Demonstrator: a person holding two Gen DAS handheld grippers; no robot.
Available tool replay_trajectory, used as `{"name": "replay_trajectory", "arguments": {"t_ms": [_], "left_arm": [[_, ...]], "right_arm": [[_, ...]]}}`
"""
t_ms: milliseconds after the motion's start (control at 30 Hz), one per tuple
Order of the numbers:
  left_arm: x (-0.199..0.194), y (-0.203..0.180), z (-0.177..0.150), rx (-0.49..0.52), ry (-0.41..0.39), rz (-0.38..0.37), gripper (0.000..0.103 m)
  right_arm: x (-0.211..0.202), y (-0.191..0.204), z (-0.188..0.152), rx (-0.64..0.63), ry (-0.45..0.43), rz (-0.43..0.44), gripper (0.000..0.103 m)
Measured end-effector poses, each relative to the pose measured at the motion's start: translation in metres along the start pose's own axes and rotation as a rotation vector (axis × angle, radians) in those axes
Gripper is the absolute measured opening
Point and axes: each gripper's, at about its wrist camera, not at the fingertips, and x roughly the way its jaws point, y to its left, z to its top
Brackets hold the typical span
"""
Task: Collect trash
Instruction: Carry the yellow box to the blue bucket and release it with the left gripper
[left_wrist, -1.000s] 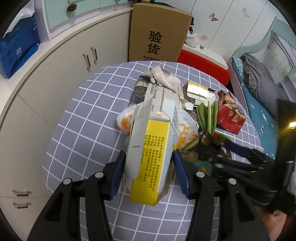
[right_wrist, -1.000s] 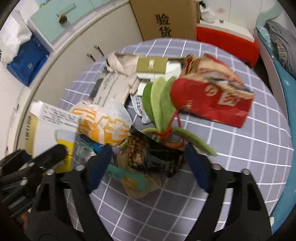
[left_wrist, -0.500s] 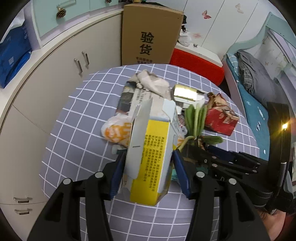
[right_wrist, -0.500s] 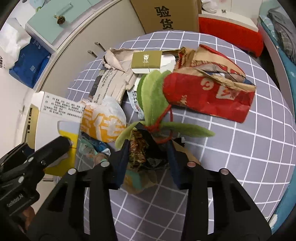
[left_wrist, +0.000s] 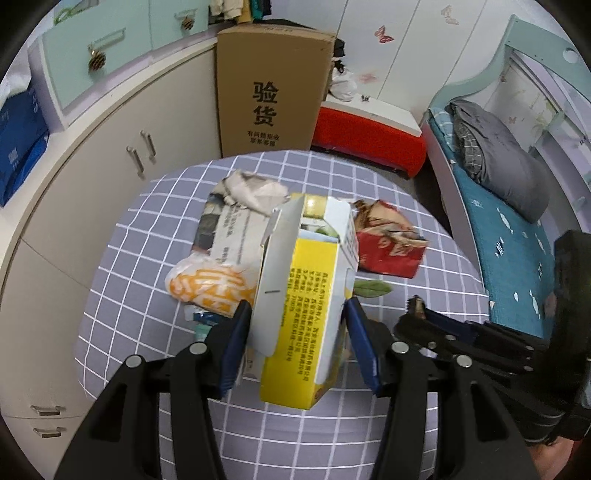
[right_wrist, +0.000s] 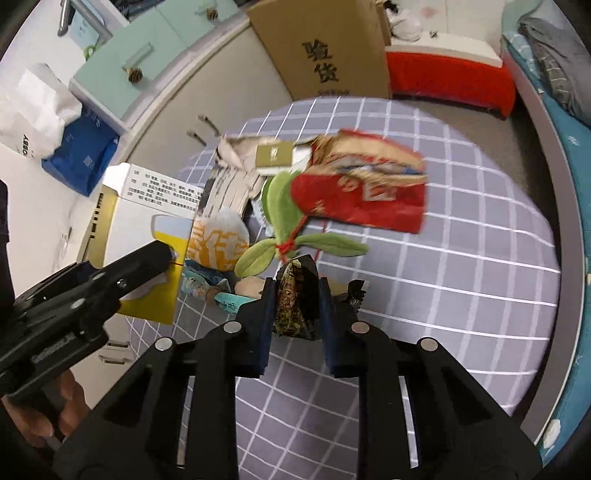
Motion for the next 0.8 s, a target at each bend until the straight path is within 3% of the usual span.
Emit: {"name": "replay_trajectory", "arguments": {"t_ms": [467,800], "left_arm": [[-0.054,-0.106,-0.01,0.148,-0.098,-0.053,0.052],[-0.052,-0.208,-0.002,0.2,-0.141,-0.059,0.052]], "right_arm": [[-0.095,-0.035,-0.026,-0.05,-0.131,-0.032,0.023],[-0.144,-0.115,-0.026,-0.088,-0.166,-0.058,0.023]]}}
